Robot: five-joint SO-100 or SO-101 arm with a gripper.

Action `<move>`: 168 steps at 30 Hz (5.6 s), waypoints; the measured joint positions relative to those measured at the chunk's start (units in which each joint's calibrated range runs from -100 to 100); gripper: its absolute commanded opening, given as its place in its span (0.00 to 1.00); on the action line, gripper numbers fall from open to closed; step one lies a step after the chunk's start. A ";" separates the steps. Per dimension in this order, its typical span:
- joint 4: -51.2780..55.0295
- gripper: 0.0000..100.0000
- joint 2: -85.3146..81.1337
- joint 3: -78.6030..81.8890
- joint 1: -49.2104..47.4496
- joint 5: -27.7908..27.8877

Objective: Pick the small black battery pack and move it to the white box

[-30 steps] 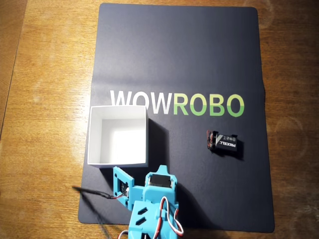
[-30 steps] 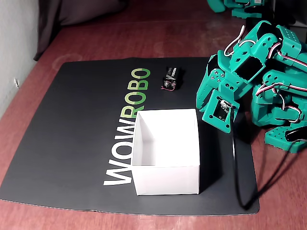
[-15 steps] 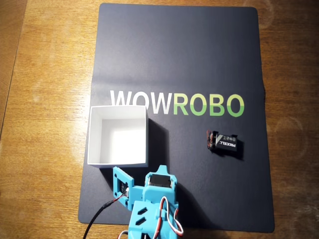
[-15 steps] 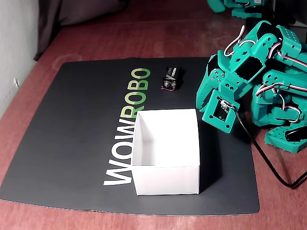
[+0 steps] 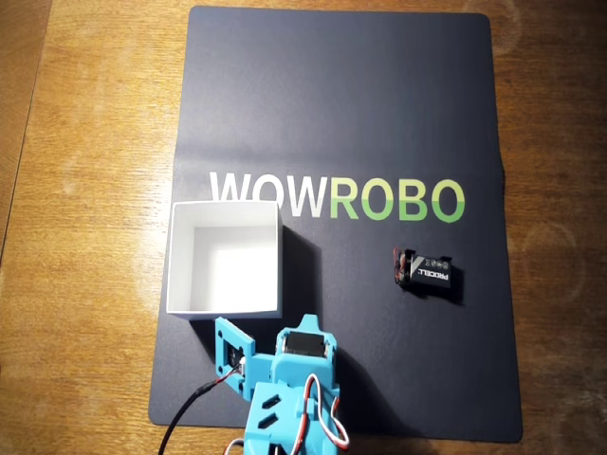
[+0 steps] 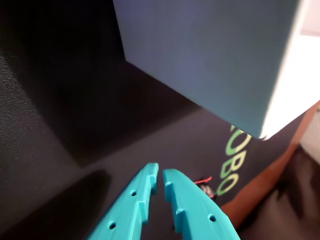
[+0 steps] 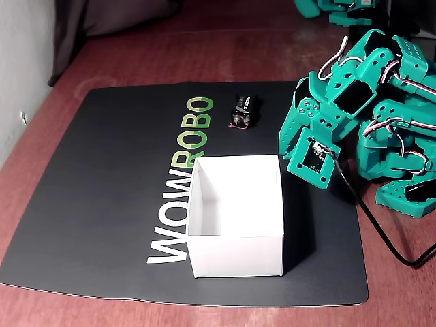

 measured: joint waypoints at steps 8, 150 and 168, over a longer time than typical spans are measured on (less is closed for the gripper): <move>0.00 0.00 0.00 0.00 0.00 0.00; -21.37 0.22 101.27 -67.55 51.92 18.76; -15.09 0.22 102.54 -66.82 48.45 19.71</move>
